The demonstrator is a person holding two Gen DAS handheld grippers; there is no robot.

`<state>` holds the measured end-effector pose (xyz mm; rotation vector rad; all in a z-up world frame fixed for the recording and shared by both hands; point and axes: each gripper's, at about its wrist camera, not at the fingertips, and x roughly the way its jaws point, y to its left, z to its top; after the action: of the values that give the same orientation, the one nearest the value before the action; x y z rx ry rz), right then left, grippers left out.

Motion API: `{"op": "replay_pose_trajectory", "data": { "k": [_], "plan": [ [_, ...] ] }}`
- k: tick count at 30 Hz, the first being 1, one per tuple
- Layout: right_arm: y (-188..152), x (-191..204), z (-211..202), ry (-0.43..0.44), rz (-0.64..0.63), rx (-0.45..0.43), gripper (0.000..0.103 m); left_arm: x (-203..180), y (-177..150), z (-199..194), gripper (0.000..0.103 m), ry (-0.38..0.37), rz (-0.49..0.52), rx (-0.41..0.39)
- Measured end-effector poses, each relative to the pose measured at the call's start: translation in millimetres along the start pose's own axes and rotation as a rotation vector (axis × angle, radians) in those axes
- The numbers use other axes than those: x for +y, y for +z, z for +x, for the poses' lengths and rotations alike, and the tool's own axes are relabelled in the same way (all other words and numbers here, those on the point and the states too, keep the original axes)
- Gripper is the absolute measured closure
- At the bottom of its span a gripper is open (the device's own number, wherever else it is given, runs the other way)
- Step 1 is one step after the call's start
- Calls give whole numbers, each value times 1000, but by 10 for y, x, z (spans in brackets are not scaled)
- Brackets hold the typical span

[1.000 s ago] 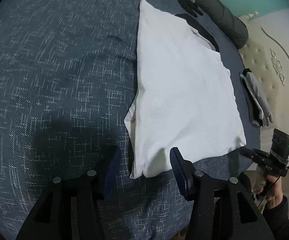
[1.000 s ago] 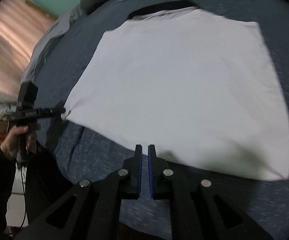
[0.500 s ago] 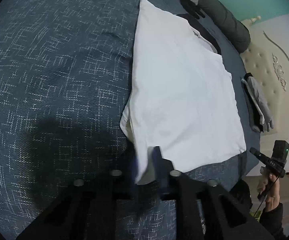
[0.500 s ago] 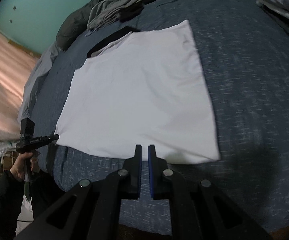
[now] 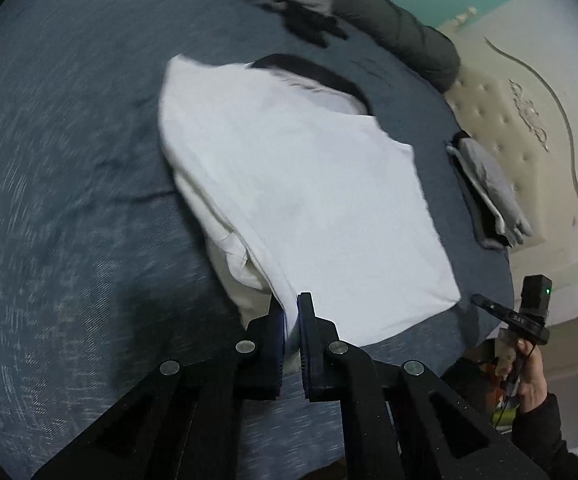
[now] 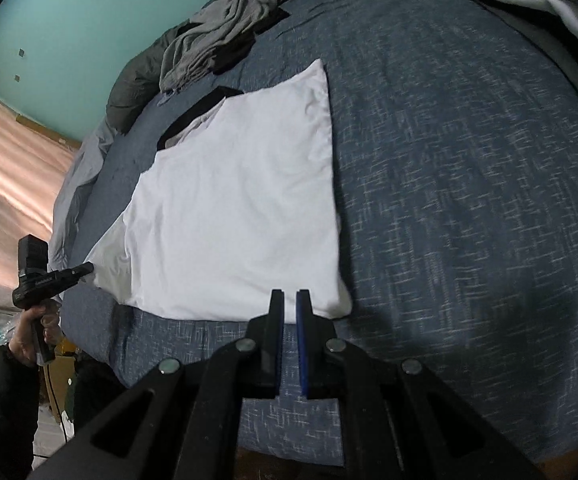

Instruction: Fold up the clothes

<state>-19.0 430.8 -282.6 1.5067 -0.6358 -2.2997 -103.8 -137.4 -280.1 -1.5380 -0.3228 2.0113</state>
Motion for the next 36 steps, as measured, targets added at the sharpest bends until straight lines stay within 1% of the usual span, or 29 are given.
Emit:
{"op": "replay_pose_trajectory", "data": {
  "k": [4, 6, 8, 10, 12, 16, 18, 20, 24, 26, 27, 29, 30, 31, 32, 33, 34, 36],
  "plan": [
    [22, -75, -86, 16, 6, -17, 98, -393, 136, 66, 97, -12, 72, 14],
    [28, -112, -136, 23, 7, -24, 98, -710, 268, 207, 97, -19, 113, 26],
    [26, -148, -189, 29, 8, -27, 98, -947, 315, 267, 97, -32, 149, 39],
    [22, -186, -247, 33, 5, -29, 98, -1274, 382, 434, 97, -41, 201, 65],
    [15, -236, -309, 33, 4, -33, 98, -1631, 407, 658, 97, -50, 255, 97],
    [14, -324, -391, 27, 16, -36, 98, -2166, 324, 1126, 97, -83, 332, 166],
    [27, -359, -417, 23, 20, -38, 98, -2394, 240, 1426, 97, -94, 368, 208],
    [51, -368, -411, 24, 19, -35, 98, -2547, 132, 1740, 97, -79, 399, 255],
    [137, -343, -301, 21, 11, -11, 98, -2532, -36, 2124, 96, -27, 406, 317],
    [181, -302, -210, 27, 0, 11, 98, -2498, -48, 2149, 91, -29, 391, 320],
    [196, -275, -168, 32, -7, 19, 98, -2480, -29, 2111, 88, -39, 381, 314],
    [233, -196, -81, 37, -21, 35, 98, -2429, 26, 1954, 78, -46, 375, 286],
    [254, -133, -31, 42, -34, 41, 97, -2385, 64, 1844, 67, -49, 366, 266],
    [273, -68, 11, 50, -47, 46, 95, -2345, 100, 1737, 62, -56, 356, 246],
    [289, -9, 53, 57, -57, 52, 85, -2295, 136, 1627, 61, -58, 348, 226],
    [305, 49, 94, 64, -67, 58, 70, -2208, 171, 1503, 61, -49, 339, 206],
    [319, 103, 138, 67, -77, 64, 65, -2119, 200, 1399, 60, -39, 328, 190],
    [333, 164, 255, 42, -93, 81, 64, -1929, 227, 1271, 58, -18, 299, 176]
  ]
}}
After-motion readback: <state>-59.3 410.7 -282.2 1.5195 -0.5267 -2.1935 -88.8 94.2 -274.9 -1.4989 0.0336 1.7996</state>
